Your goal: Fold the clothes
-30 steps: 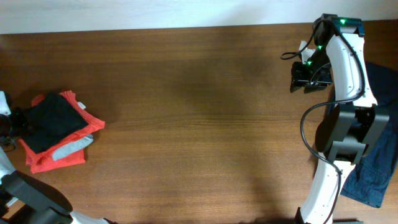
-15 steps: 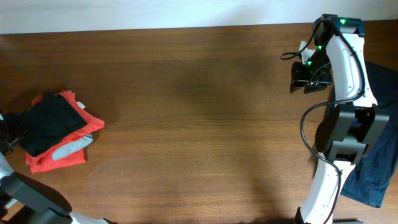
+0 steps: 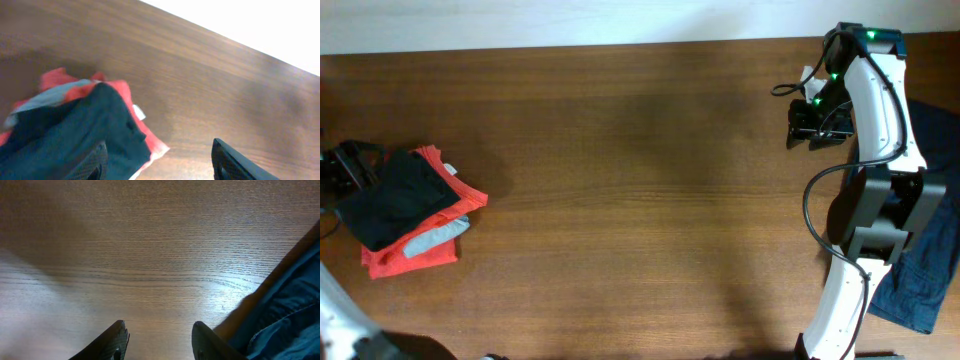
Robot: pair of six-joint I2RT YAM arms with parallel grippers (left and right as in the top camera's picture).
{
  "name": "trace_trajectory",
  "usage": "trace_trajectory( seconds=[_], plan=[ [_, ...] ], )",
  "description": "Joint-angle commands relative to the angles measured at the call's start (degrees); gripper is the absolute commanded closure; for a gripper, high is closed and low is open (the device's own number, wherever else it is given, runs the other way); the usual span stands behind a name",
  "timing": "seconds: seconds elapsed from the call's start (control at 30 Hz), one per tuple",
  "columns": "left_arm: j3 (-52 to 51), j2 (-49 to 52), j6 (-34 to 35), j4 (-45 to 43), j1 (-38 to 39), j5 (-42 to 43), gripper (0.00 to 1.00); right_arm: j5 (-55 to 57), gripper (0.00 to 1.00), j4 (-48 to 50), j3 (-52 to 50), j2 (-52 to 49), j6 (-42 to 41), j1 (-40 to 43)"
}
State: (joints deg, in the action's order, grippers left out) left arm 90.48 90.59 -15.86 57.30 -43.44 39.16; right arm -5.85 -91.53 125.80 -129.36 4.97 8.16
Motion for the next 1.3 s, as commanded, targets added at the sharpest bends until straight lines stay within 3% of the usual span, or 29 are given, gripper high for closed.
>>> trace_trajectory(
  seconds=[0.0, 0.37, 0.6, 0.87, 0.97, 1.13, 1.27],
  plan=[
    [-4.9, 5.97, -6.08, -2.78, -1.01, 11.34, 0.34, 0.11, 0.53, -0.26, 0.92, 1.92, 0.35, -0.26],
    [-8.31, 25.51, -27.69, 0.46, -9.57, 25.75, 0.3, 0.11, 0.53, -0.63, 0.92, 1.92, 0.35, -0.26],
    [-8.37, 36.59, -32.5, 1.77, -9.99, 26.6, 0.26, 0.11, 0.53, -0.98, 0.92, 1.92, 0.33, -0.26],
    [-8.35, 36.68, -33.7, 1.92, -10.36, 24.48, 0.18, 0.11, 0.53, -1.14, 0.92, 1.92, 0.33, -0.26],
    [-7.76, 35.78, -33.66, 3.43, -10.36, 23.8, 0.01, 0.11, 0.53, -1.11, 0.92, 1.95, 0.35, -0.24],
    [-4.68, 30.69, -33.68, 7.15, -9.84, 23.61, 0.01, 0.11, 0.53, -1.09, 1.05, 2.36, 0.35, 0.13],
    [-2.45, 20.0, -32.83, 8.35, -6.43, 23.58, 0.01, 0.11, 0.53, -1.75, 3.3, 2.8, 0.33, 1.31]
  ],
)
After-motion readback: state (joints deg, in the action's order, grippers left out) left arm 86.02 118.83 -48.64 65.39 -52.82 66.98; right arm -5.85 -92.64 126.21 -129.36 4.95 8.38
